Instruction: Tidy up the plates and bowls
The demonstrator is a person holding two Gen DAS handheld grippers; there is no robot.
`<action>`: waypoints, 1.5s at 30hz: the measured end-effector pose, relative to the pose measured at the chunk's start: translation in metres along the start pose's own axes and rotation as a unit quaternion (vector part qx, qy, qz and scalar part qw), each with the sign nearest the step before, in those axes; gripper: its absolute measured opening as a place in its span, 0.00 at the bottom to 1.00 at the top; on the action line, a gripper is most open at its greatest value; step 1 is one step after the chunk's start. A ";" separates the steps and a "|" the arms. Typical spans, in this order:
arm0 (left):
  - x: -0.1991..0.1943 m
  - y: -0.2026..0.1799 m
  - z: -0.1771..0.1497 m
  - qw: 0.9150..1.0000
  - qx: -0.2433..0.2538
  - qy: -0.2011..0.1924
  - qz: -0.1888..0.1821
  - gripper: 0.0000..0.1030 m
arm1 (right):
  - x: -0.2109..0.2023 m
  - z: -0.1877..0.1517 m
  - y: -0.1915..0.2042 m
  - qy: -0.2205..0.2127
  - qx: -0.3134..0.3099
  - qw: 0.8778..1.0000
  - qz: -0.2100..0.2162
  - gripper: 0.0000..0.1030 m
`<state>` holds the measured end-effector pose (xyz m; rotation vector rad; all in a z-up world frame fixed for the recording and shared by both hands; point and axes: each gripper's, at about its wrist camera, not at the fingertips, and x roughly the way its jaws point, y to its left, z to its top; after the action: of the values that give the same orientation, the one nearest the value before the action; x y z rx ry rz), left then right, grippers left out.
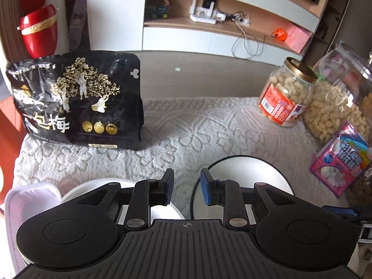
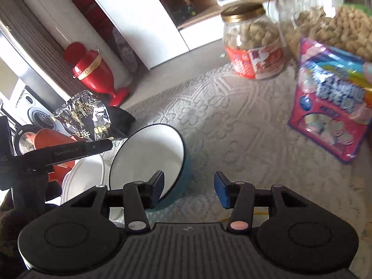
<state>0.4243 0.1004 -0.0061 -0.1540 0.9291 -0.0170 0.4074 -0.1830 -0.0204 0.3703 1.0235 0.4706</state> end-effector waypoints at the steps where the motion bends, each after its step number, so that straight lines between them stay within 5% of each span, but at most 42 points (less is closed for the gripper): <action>1: 0.007 0.000 0.004 1.000 0.003 0.013 -0.004 0.27 | 0.012 0.005 0.002 0.017 0.009 1.000 -0.001 0.46; 5: 0.029 -0.002 0.007 0.997 0.002 0.060 -0.047 0.27 | 0.052 0.010 0.009 0.062 0.019 0.998 -0.016 0.40; 12: 0.052 -0.024 0.001 0.993 0.065 0.095 -0.039 0.30 | 0.094 0.001 0.007 0.139 0.055 0.989 0.007 0.32; 21: 0.053 -0.042 0.000 0.986 0.096 0.132 -0.023 0.34 | 0.097 -0.004 0.006 0.145 0.048 0.988 0.006 0.29; 28: 0.031 -0.071 0.000 0.987 0.093 0.120 -0.057 0.34 | 0.065 0.005 -0.015 0.114 0.050 0.992 -0.012 0.29; 36: -0.034 -0.115 -0.012 0.985 0.112 0.097 -0.088 0.35 | -0.019 0.008 -0.024 0.053 0.018 0.998 -0.006 0.29; 45: -0.047 -0.159 -0.076 0.970 0.135 0.158 -0.127 0.35 | -0.079 -0.040 -0.045 0.064 -0.026 0.995 -0.070 0.30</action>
<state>0.3433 -0.0629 0.0086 -0.0153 1.2105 -0.4136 0.3471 -0.2599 -0.0047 0.2226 1.1511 0.3972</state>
